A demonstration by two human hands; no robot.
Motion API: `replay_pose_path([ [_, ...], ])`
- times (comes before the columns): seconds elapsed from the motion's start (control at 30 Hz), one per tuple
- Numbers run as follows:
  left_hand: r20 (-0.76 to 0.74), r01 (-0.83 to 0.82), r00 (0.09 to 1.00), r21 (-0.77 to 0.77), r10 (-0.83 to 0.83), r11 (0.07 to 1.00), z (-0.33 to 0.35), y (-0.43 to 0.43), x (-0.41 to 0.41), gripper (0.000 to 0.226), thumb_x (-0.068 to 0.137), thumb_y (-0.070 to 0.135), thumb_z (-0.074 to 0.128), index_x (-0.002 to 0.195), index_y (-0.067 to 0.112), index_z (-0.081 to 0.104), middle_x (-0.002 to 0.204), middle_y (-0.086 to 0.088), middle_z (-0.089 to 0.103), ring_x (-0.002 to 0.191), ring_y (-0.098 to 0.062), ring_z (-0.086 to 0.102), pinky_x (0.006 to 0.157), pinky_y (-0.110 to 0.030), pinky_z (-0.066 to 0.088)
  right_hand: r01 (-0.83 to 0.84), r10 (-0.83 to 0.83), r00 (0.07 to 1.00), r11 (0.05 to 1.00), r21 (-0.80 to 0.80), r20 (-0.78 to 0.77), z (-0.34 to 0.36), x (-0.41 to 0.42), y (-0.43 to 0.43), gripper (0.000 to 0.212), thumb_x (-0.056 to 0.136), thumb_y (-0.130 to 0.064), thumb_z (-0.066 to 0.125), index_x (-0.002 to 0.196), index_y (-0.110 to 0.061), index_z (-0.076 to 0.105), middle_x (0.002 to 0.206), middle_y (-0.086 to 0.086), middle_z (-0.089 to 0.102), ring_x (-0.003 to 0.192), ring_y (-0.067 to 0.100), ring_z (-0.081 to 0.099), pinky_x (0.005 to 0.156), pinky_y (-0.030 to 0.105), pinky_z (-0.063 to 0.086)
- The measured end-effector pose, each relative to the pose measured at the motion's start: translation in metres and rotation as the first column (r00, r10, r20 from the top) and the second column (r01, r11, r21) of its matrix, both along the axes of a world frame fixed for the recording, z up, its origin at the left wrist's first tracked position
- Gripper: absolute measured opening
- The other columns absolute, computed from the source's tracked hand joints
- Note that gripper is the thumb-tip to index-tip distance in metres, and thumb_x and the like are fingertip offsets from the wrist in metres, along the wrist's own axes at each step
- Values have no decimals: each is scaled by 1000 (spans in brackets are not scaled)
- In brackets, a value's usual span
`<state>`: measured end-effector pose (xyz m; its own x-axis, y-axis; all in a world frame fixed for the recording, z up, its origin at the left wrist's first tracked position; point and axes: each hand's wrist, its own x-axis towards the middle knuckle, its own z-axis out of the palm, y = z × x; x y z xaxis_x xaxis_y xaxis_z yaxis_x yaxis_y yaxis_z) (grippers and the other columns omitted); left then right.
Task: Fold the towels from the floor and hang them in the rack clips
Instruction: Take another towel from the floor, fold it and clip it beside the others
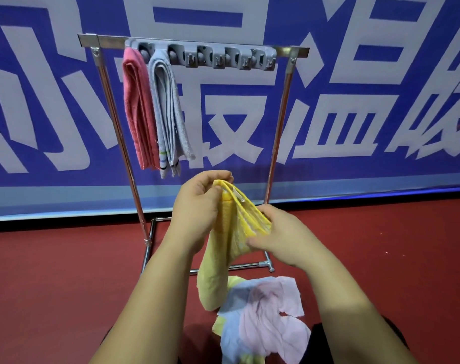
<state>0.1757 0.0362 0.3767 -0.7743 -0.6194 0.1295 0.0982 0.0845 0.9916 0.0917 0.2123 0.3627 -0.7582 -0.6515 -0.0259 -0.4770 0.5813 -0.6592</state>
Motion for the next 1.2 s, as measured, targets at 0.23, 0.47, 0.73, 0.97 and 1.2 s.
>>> replay_pose_path([
  [0.23, 2, 67, 998, 6, -67, 998, 3, -26, 2, 34, 104, -5, 52, 118, 15, 75, 109, -3, 82, 99, -24, 76, 87, -40, 60, 268, -226, 963, 873, -407, 149, 12, -40, 10, 17, 95, -11, 74, 79, -15, 70, 55, -11, 63, 50, 2, 52, 54, 26, 39],
  [0.47, 0, 149, 989, -43, -149, 988, 26, -50, -15, 29, 105, -5, 54, 121, 12, 72, 91, -1, 78, 80, -15, 71, 81, -37, 63, 213, -182, 977, 850, -481, 111, 69, -70, -9, 12, 95, -13, 76, 84, -17, 75, 65, -8, 69, 66, 10, 65, 69, 36, 54],
  [0.73, -49, 221, 973, -83, -226, 972, 76, -55, -25, 25, 99, -8, 62, 111, 11, 72, 86, -1, 77, 72, -14, 66, 77, -34, 55, 124, -115, 992, 869, -478, 49, 124, -91, -7, 19, 102, -12, 68, 86, -17, 77, 73, -2, 74, 69, 11, 70, 77, 38, 62],
  [0.97, -120, 211, 967, -131, -227, 969, 132, -58, -25, 26, 97, -11, 64, 121, -4, 69, 90, -10, 73, 70, -15, 65, 70, -28, 56, 71, -111, 993, 859, -508, -49, 183, -86, -3, 21, 107, -8, 58, 98, -16, 75, 88, 6, 74, 78, 14, 70, 69, 23, 61],
  [1.2, -192, 227, 947, -177, -260, 958, 178, -61, -24, 29, 92, -13, 68, 111, 8, 73, 100, -15, 76, 92, -25, 70, 84, -35, 59, 48, -96, 994, 836, -547, -60, 215, -85, -8, 11, 91, -16, 83, 97, -11, 74, 95, 10, 77, 87, 20, 74, 78, 34, 60],
])
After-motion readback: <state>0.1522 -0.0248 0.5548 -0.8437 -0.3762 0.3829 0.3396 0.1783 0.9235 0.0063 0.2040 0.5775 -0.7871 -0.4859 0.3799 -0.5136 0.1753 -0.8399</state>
